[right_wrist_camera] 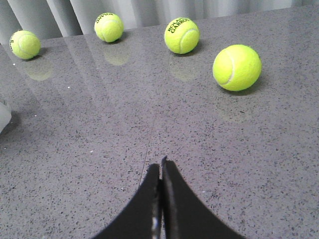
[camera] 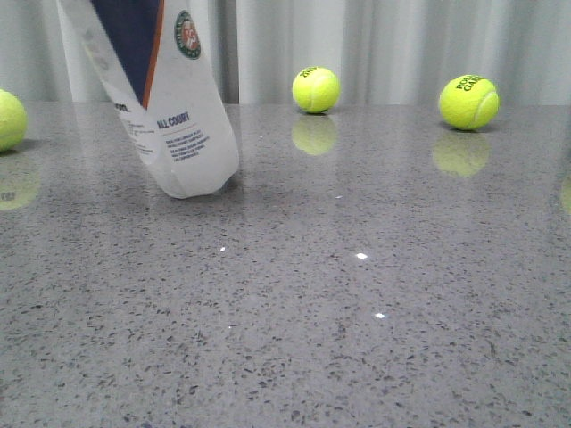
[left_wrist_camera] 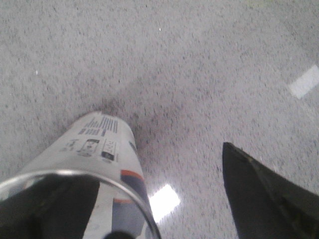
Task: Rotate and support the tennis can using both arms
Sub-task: 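Lower the can onto its bottom end and release with the left gripper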
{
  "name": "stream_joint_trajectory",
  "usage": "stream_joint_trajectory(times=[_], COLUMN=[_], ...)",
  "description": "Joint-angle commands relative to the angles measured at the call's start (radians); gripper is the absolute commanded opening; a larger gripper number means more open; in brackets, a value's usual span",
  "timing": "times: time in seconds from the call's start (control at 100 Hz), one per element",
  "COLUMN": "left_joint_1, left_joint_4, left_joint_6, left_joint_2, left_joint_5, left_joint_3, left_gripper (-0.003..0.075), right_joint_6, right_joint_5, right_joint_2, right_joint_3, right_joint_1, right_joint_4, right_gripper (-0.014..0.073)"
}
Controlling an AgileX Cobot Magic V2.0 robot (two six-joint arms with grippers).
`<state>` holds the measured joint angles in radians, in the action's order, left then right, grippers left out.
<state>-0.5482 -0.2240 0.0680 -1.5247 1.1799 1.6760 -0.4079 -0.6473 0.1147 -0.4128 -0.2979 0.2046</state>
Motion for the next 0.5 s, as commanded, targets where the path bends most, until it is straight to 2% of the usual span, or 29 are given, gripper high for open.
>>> stream_joint_trajectory(times=[0.0, 0.1, 0.49], left_joint_1=[-0.009, -0.009, -0.017], left_joint_4=[-0.028, -0.028, -0.028], left_joint_6=[0.003, 0.003, 0.028], left_joint_2=[0.000, -0.022, -0.013], left_joint_5=[-0.058, -0.062, -0.105], left_joint_3=[0.083, 0.125, 0.127], left_gripper=[0.0501, 0.0501, 0.0501], right_joint_6=[0.004, 0.004, 0.004], right_joint_5=[0.083, 0.083, 0.083], right_joint_2=[0.011, 0.011, 0.011], right_joint_3=[-0.024, -0.024, -0.024], right_joint_1=[0.006, 0.006, 0.006], right_joint_4=[0.021, 0.021, 0.021], right_gripper=[-0.0065, -0.0065, -0.0065])
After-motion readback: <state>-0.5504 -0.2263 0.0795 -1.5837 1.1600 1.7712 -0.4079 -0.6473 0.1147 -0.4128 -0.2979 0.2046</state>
